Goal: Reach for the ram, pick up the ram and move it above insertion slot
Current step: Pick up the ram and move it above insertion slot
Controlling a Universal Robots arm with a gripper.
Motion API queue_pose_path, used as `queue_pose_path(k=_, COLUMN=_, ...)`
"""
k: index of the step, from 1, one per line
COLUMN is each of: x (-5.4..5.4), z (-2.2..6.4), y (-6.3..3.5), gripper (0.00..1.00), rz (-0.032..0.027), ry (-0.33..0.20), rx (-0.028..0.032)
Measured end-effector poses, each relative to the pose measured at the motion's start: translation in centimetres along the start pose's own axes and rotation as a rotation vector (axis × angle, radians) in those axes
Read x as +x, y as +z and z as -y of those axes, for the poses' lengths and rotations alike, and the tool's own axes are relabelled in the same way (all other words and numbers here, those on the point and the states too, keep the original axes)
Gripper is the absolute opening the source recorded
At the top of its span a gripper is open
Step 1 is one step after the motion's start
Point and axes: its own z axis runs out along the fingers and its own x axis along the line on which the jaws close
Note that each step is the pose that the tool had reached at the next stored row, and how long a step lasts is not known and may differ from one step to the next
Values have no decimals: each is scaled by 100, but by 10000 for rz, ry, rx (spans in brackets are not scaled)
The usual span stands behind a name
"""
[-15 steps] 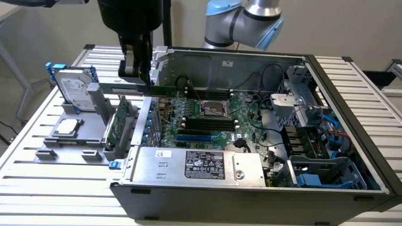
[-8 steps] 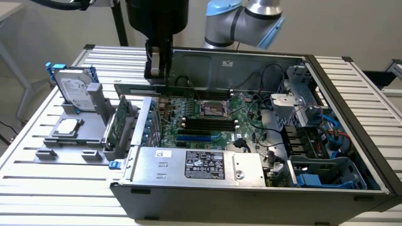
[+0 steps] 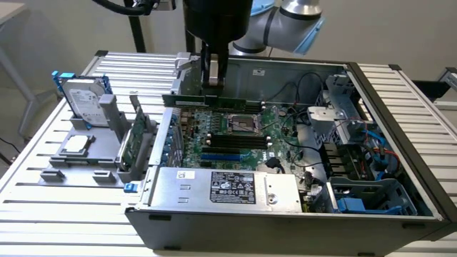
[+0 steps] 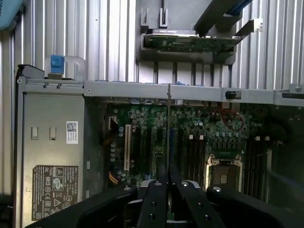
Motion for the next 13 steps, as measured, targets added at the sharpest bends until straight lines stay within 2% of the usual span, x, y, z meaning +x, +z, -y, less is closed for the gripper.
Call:
queue_pose_path(k=3, x=-53, z=111, y=6, gripper=13, rz=-5, ry=-2, rx=12)
queue_pose_path(k=7, x=-141, z=209, y=9, gripper=13, rz=-14, ry=-8, rx=93)
queue_pose_path(k=13, x=-338, z=341, y=22, gripper=13, rz=-105, ry=-14, rx=221)
